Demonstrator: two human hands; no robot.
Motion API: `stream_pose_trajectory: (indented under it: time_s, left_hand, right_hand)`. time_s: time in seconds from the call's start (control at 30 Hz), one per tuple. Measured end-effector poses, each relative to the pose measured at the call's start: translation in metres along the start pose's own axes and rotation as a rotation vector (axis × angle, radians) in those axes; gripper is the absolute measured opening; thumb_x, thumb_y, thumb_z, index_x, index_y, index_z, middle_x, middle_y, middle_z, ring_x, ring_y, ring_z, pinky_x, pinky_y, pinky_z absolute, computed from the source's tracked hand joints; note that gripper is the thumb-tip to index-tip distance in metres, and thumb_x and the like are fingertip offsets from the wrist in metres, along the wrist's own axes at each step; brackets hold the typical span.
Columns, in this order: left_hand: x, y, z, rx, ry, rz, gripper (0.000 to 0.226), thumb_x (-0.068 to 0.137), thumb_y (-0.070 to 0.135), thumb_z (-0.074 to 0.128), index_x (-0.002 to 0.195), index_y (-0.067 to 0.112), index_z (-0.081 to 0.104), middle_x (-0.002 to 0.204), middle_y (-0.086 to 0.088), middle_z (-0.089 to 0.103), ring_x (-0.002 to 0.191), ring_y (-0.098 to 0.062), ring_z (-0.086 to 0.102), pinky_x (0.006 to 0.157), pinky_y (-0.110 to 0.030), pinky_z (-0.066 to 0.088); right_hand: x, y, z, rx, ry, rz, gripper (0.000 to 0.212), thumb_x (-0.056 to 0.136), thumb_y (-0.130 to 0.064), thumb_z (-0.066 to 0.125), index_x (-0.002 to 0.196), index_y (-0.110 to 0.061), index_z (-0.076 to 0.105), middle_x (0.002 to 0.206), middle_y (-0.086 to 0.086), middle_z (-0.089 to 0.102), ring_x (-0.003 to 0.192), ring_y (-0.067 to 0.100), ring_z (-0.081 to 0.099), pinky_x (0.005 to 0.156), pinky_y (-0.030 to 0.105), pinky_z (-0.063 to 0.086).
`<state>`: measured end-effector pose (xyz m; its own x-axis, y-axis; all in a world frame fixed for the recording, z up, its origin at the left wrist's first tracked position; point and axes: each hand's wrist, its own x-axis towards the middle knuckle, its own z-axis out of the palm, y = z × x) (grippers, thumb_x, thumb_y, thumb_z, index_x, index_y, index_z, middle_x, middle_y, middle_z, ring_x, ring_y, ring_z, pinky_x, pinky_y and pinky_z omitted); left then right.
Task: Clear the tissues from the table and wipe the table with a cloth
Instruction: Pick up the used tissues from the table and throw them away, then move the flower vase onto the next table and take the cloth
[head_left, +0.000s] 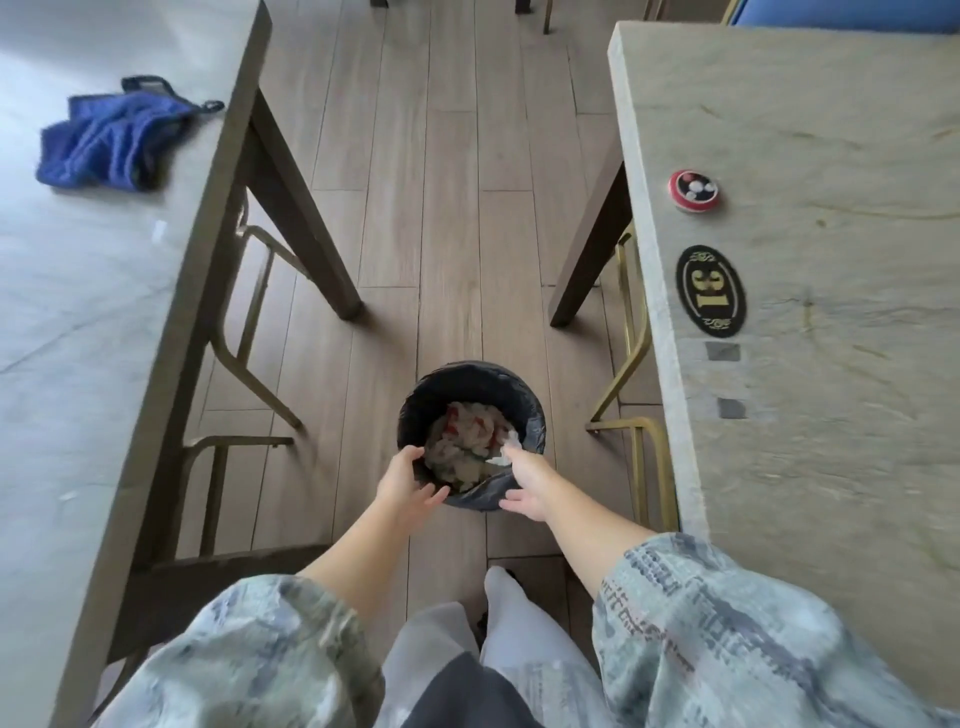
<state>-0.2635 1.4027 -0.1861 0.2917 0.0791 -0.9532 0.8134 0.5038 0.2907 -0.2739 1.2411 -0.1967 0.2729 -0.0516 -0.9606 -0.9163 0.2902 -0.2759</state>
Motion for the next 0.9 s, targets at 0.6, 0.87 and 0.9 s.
stream_pose_trajectory:
  time_s: [0.6, 0.87, 0.9]
  left_hand:
    - [-0.231, 0.071, 0.075, 1.283, -0.203, 1.058, 0.023, 0.087, 0.003, 0.059, 0.107, 0.011, 0.065, 0.100, -0.003, 0.066, 0.087, -0.013, 0.062, 0.067, -0.013, 0.047]
    - [-0.299, 0.032, 0.178, 1.367, -0.402, 1.339, 0.022, 0.084, 0.003, 0.057, 0.100, 0.010, 0.071, 0.096, -0.006, 0.072, 0.086, -0.018, 0.067, 0.080, -0.026, 0.054]
    - [-0.305, 0.019, 0.191, 1.384, -0.417, 1.362, 0.021, 0.084, 0.004, 0.057, 0.099, 0.009, 0.071, 0.095, -0.006, 0.072, 0.086, -0.020, 0.067, 0.080, -0.024, 0.052]
  right_hand:
    - [-0.252, -0.079, -0.038, -0.956, 0.320, -1.031, 0.023, 0.091, -0.024, 0.055, 0.095, -0.011, 0.073, 0.094, 0.006, 0.073, 0.087, 0.022, 0.064, 0.077, 0.033, 0.053]
    - [-0.302, -0.091, -0.152, -0.759, 0.588, -1.046, 0.037, 0.091, -0.024, 0.056, 0.061, -0.003, 0.054, 0.056, 0.011, 0.049, 0.056, 0.023, 0.049, 0.052, 0.031, 0.029]
    - [-0.304, -0.088, -0.170, -0.731, 0.615, -1.022, 0.034, 0.091, -0.023, 0.056, 0.063, -0.003, 0.058, 0.059, 0.011, 0.054, 0.060, 0.023, 0.054, 0.054, 0.030, 0.032]
